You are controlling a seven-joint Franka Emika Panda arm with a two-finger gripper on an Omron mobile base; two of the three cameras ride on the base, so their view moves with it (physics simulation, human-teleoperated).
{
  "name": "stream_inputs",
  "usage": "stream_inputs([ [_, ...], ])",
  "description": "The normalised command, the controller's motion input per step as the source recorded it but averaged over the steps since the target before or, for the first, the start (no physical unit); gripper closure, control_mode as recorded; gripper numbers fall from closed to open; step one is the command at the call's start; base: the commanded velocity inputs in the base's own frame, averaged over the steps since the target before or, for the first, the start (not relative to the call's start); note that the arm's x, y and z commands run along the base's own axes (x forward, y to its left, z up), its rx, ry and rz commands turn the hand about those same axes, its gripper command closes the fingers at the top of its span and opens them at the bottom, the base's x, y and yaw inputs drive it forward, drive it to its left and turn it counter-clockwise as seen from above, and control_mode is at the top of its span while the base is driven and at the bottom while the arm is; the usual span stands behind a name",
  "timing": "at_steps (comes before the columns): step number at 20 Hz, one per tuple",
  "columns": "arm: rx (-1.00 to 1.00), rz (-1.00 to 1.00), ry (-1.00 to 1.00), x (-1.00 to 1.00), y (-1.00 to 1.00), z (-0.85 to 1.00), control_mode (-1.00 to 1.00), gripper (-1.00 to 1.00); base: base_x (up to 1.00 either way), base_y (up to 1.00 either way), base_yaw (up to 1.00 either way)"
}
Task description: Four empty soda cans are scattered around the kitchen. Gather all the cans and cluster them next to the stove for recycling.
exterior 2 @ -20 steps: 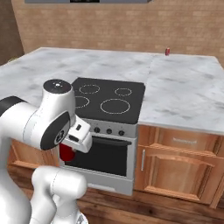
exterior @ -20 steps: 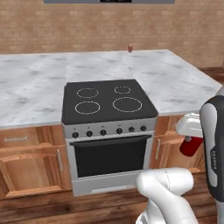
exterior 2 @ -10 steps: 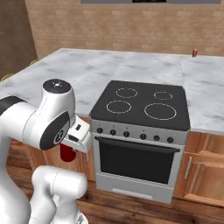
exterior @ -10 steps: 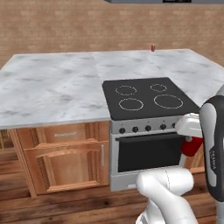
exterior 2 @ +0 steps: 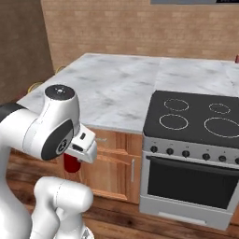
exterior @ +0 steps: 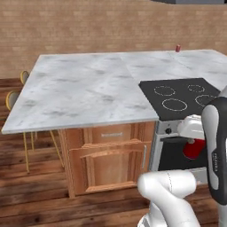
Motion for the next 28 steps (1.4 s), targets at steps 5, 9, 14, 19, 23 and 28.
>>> stream_inputs([
  [5,0.00,0.00,0.00,0.00,0.00,0.00,1.00,1.00,0.45,0.52,0.00],
  [9,0.00,0.00,0.00,0.00,0.00,0.00,1.00,1.00,0.35,0.03,0.00],
  [14,0.00,0.00,0.00,0.00,0.00,0.00,1.00,1.00,0.13,-0.10,0.01],
  [19,0.00,0.00,0.00,0.00,0.00,0.00,1.00,1.00,0.00,-0.35,0.03],
  [23,0.00,0.00,0.00,0.00,0.00,0.00,1.00,1.00,0.01,-0.30,0.03],
  [28,0.00,0.00,0.00,0.00,0.00,0.00,1.00,1.00,0.12,-0.12,0.03],
])
